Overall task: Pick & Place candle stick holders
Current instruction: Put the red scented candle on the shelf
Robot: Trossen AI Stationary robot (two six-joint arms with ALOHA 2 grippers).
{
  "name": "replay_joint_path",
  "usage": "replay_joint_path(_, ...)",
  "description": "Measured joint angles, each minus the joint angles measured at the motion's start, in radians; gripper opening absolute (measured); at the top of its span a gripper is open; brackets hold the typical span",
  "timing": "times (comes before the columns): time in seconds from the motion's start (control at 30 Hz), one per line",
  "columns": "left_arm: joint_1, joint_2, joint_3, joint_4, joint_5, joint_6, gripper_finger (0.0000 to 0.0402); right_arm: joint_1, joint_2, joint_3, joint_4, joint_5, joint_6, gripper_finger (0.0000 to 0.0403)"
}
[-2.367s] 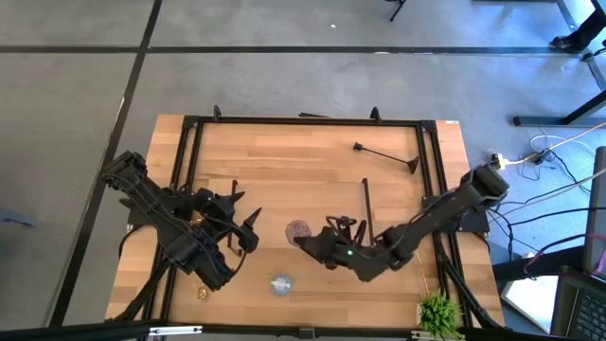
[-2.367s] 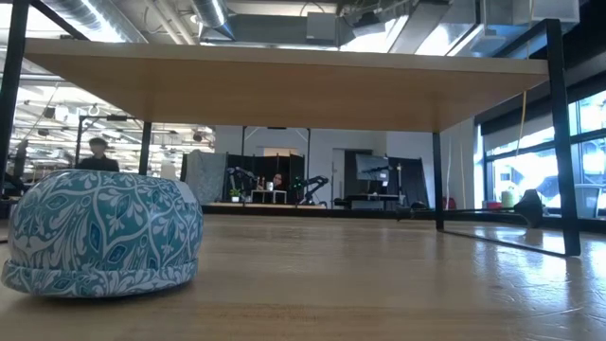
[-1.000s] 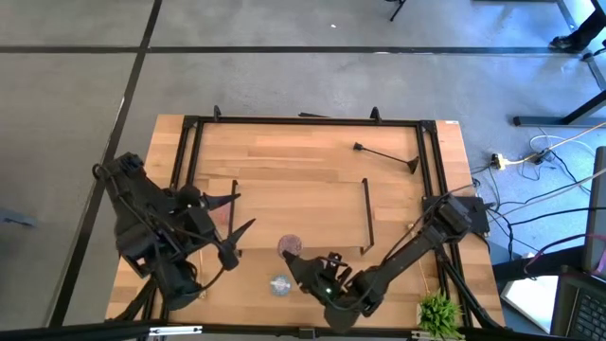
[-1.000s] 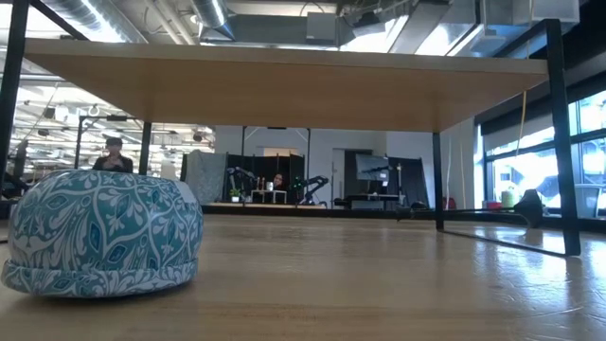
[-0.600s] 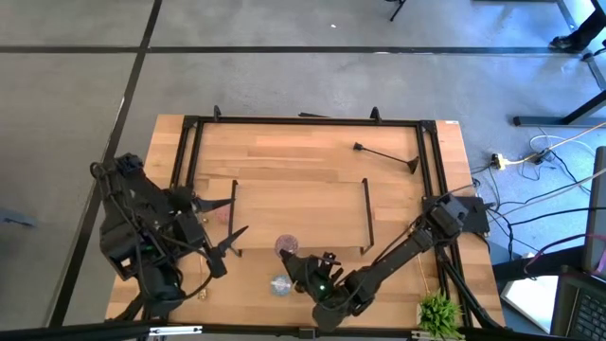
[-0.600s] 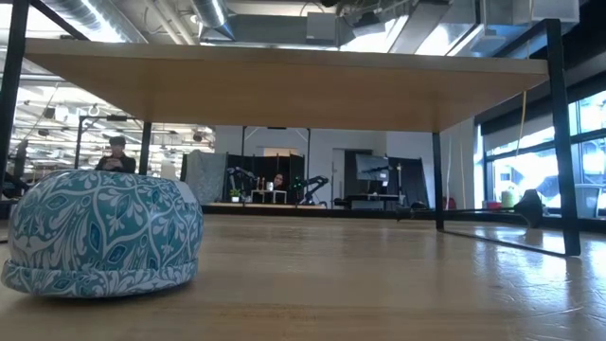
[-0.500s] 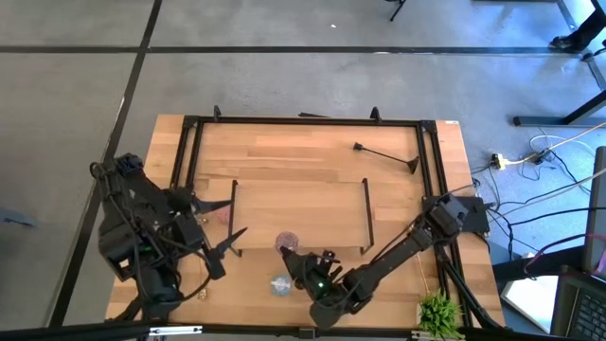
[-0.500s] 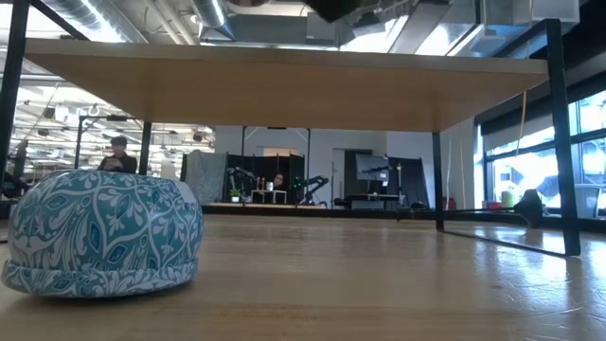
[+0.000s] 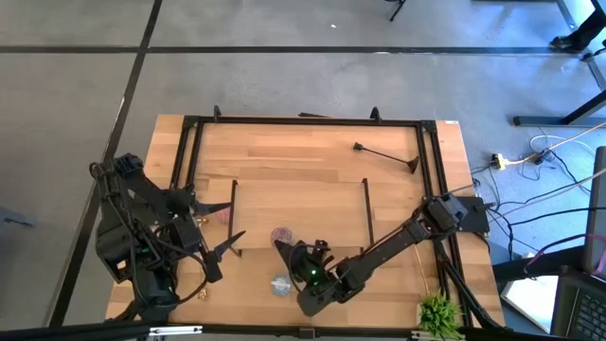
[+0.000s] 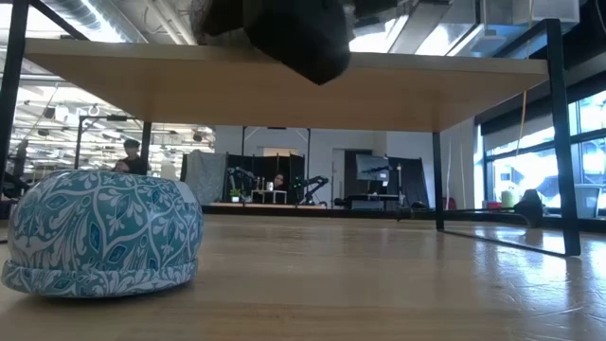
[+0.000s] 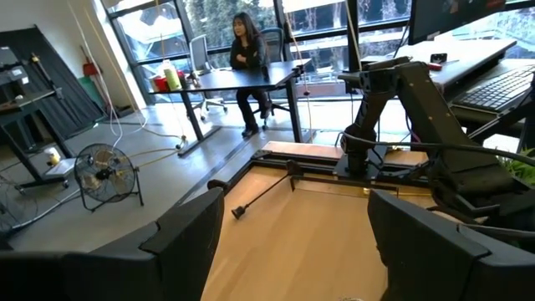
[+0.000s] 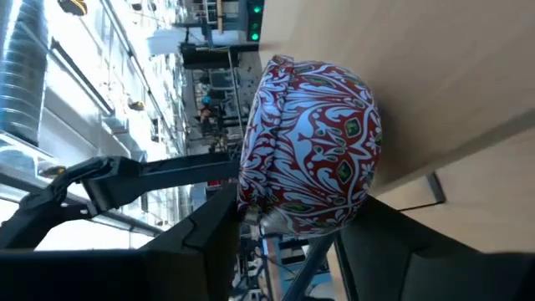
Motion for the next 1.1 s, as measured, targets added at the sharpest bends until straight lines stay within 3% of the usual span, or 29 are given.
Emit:
replay_joint_path(0.47, 0.000, 0.000, 0.000, -0.009, -0.005, 0.018, 0.0294, -0.012, 0.000, -0.001, -0.017, -0.151, 0.035, 0.0216)
replay_joint_path(0.87, 0.000, 0.000, 0.000, -0.023, -0.003, 0.018, 0.0294, -0.013, 0.000, -0.001, -0.027, -0.127, 0.036, 0.0220)
replay_joint_path(1.1, 0.000, 0.000, 0.000, -0.023, 0.000, 0.015, 0.0294, -0.014, -0.001, -0.001, -0.021, -0.081, 0.119, 0.0220)
